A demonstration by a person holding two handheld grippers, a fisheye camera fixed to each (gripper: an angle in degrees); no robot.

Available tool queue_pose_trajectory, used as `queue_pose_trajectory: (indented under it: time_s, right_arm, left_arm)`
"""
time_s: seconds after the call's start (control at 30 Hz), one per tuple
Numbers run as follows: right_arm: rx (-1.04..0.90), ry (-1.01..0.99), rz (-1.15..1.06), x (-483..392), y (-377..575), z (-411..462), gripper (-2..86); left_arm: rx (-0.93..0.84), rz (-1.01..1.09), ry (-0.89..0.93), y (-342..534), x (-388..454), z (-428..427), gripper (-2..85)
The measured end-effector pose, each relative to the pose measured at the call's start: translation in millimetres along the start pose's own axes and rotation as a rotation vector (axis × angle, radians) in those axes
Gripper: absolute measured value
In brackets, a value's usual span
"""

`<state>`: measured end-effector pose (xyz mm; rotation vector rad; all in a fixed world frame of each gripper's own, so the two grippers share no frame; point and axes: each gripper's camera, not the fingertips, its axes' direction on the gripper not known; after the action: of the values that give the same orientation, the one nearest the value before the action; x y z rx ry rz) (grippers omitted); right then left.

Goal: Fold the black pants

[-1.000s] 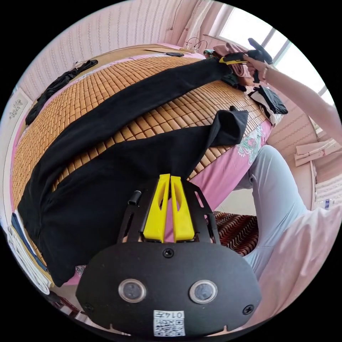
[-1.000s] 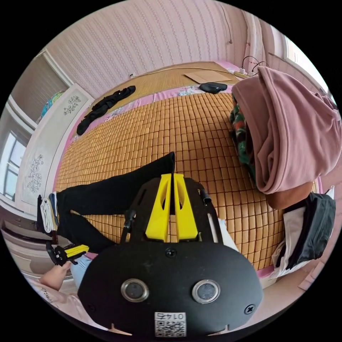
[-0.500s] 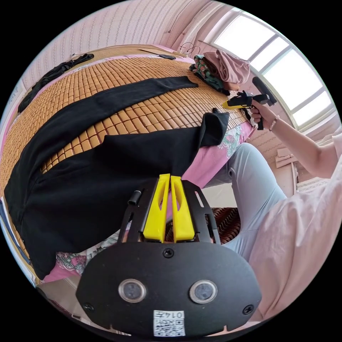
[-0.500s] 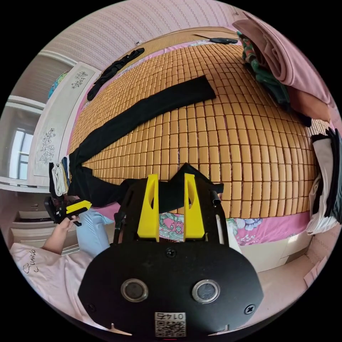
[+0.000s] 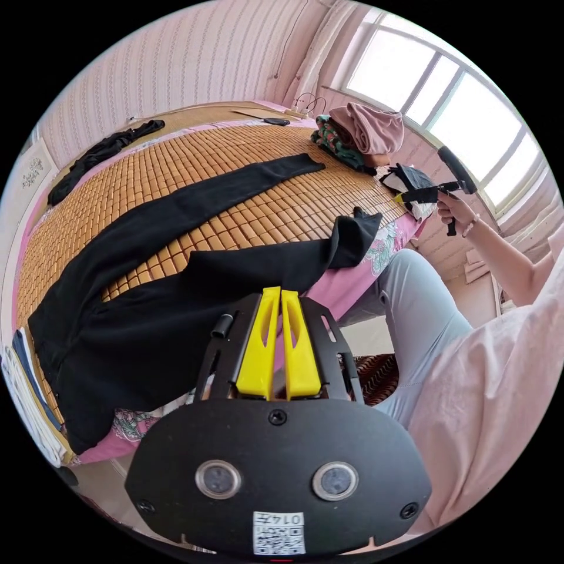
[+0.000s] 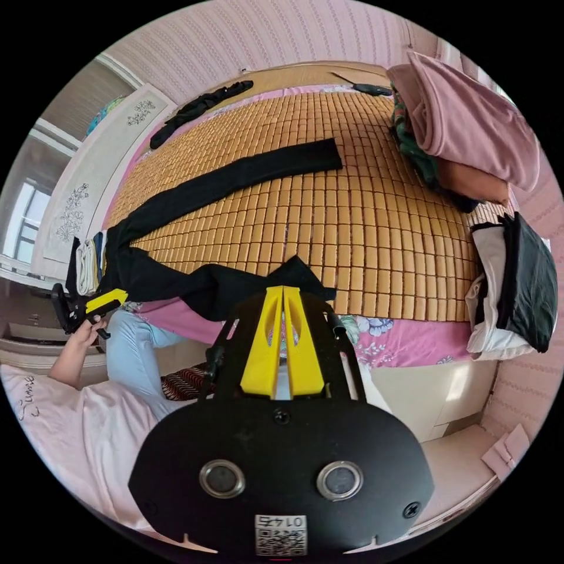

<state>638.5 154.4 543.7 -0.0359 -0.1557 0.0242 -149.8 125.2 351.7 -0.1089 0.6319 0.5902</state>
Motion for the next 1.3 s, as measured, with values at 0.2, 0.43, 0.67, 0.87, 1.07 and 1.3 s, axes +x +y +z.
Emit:
queue_pose_trajectory:
  time_s: [0.2, 0.43, 0.67, 0.87, 1.07, 1.3]
  right_arm:
    - [0.02, -0.05, -0.009, 34, 13, -27, 2.5]
    - [-0.192, -0.02, 0.193, 62, 29, 66, 8.2]
    - [0.017, -0.265, 0.192, 86, 71, -14, 1.0]
    - [0.227, -0.182, 0.119, 101, 51, -96, 0.3]
    - [0.188, -0.219, 0.154, 120, 4, -35, 3.1]
    - [-0.051, -0.043, 0.291, 127, 36, 54, 15.1]
  left_arm:
    - [0.008, -0.028, 0.02, 4, -4, -12, -1.0]
    - [-0.004, -0.061, 0.022, 11, 2, -13, -1.0]
    - [0.027, -0.022, 0.029, 19, 8, -37, -0.9]
    - [0.2, -0.081, -0.082, -10, -9, -63, -0.3]
    - [0.223, -0.181, -0.041, -26, -35, -63, 3.5]
    - [0.002, -0.223, -0.019, 19, -43, -43, 5.5]
